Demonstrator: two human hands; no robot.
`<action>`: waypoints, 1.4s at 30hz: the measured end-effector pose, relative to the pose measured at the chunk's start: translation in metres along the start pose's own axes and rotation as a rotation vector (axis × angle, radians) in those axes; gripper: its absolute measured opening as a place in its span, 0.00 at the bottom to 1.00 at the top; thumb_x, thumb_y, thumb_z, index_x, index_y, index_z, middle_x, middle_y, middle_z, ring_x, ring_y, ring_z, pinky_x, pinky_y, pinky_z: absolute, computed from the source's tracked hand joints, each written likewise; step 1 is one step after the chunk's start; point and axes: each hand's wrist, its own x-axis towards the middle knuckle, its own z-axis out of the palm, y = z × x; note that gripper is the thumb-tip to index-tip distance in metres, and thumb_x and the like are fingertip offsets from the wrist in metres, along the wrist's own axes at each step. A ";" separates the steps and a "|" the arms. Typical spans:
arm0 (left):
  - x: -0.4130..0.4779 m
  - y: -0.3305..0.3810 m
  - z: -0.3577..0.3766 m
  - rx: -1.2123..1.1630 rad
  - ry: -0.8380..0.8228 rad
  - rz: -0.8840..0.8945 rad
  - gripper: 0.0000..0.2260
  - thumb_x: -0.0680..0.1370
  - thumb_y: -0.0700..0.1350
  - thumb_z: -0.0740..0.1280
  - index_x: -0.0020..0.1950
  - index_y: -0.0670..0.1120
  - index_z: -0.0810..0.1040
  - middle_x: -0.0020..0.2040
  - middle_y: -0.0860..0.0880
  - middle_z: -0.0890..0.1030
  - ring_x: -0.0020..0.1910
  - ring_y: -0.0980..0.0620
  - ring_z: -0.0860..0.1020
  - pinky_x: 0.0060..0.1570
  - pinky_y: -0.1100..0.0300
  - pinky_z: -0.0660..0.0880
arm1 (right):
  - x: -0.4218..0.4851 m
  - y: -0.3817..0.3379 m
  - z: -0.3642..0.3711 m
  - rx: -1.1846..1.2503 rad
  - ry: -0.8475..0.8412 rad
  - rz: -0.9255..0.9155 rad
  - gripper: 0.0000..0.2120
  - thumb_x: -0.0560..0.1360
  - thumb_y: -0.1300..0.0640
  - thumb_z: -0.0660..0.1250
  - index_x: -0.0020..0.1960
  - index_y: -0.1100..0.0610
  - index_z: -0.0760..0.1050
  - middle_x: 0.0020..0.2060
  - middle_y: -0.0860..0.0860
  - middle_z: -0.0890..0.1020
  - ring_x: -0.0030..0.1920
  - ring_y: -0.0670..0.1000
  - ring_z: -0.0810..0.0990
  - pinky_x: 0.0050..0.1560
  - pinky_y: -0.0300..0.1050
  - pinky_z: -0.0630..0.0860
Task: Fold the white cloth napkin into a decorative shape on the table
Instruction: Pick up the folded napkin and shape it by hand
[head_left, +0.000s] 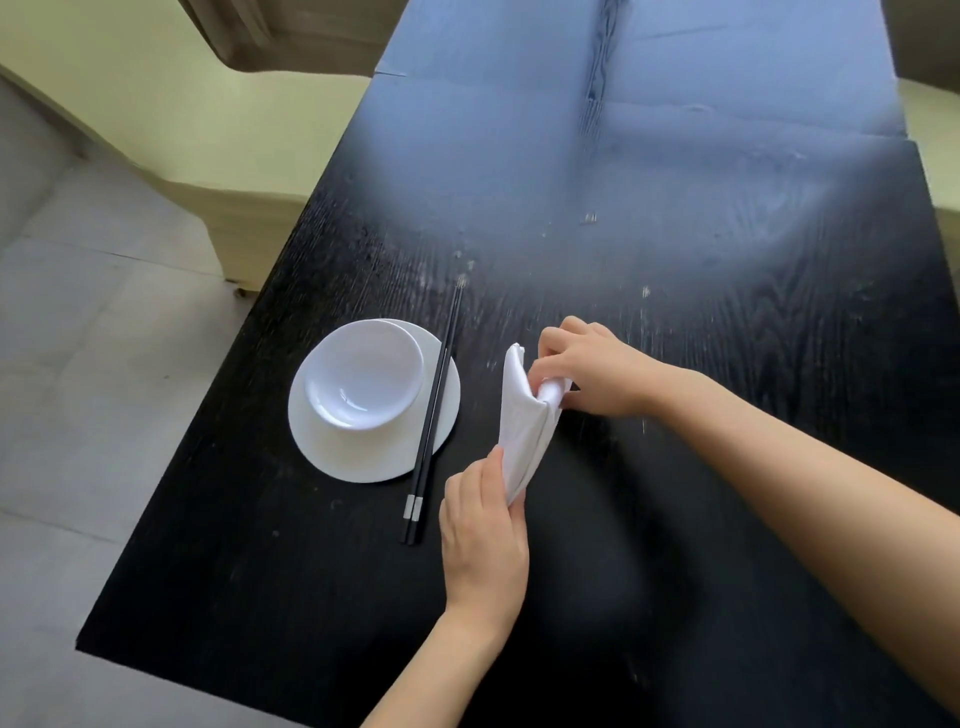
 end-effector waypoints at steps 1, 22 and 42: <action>0.000 0.000 0.000 0.002 0.001 0.006 0.21 0.72 0.37 0.68 0.65 0.42 0.71 0.51 0.48 0.78 0.48 0.45 0.74 0.47 0.51 0.76 | -0.001 0.000 0.002 -0.012 -0.012 0.002 0.08 0.73 0.58 0.65 0.50 0.49 0.77 0.50 0.48 0.71 0.52 0.52 0.65 0.50 0.42 0.58; -0.009 -0.016 -0.007 -0.024 -0.061 0.019 0.25 0.70 0.39 0.73 0.65 0.40 0.70 0.51 0.45 0.76 0.47 0.47 0.72 0.47 0.55 0.75 | -0.002 0.005 -0.002 0.027 -0.319 0.066 0.06 0.73 0.59 0.63 0.44 0.52 0.78 0.43 0.43 0.69 0.49 0.49 0.62 0.52 0.42 0.55; -0.013 -0.012 -0.028 -0.029 -0.181 -0.114 0.28 0.74 0.44 0.69 0.71 0.39 0.65 0.55 0.44 0.73 0.55 0.46 0.71 0.56 0.55 0.72 | -0.004 -0.001 -0.018 0.192 -0.163 0.298 0.25 0.72 0.69 0.56 0.62 0.47 0.73 0.62 0.51 0.71 0.63 0.55 0.63 0.57 0.45 0.60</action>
